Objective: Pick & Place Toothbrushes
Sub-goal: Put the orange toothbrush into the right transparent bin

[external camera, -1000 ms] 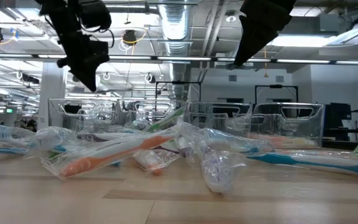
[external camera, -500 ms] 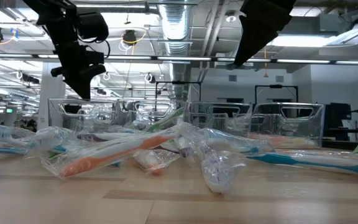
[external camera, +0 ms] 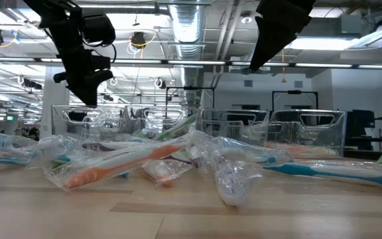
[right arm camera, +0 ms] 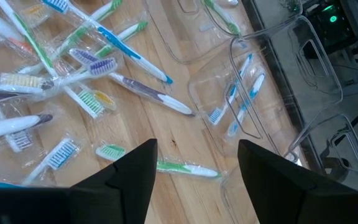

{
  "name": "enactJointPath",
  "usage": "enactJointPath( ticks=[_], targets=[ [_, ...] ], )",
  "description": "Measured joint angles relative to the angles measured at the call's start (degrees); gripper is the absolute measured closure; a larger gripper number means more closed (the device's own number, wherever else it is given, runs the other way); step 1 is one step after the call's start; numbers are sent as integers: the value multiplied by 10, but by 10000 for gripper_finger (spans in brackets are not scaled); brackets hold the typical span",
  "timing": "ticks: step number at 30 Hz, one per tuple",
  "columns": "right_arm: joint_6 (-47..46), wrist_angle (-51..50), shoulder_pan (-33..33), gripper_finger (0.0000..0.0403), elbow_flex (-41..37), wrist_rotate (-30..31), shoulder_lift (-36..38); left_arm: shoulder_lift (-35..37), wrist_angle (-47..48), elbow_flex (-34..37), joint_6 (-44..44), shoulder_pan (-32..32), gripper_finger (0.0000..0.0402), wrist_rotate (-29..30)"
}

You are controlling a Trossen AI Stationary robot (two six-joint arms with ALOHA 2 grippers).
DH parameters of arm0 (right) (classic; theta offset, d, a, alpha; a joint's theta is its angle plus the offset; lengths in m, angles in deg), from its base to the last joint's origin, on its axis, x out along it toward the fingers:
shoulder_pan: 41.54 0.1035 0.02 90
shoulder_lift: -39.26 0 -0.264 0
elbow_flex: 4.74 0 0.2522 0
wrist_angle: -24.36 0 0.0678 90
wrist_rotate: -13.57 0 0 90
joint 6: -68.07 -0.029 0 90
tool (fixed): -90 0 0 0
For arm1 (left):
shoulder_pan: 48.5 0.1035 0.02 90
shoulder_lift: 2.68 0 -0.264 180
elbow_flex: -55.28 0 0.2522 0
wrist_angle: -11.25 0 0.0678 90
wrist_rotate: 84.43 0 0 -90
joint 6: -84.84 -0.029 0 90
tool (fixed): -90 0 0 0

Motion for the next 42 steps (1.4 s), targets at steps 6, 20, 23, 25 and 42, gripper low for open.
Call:
enactJointPath(
  ticks=[6,20,23,25,42],
  targets=[
    [0,0,0,184,0,0,0,0,-1,0,-4,0,309,0],
    [-16,-44,0,184,0,-94,0,11,0,0,-73,-21,268,-33],
    [-67,-67,0,184,0,-164,0,24,0,0,-92,-39,269,-33],
    [-96,-80,0,184,0,-212,0,38,0,0,-92,-53,269,-33],
    [-144,-103,28,184,-13,-304,0,137,-4,0,-90,-283,268,-71]
  ],
)
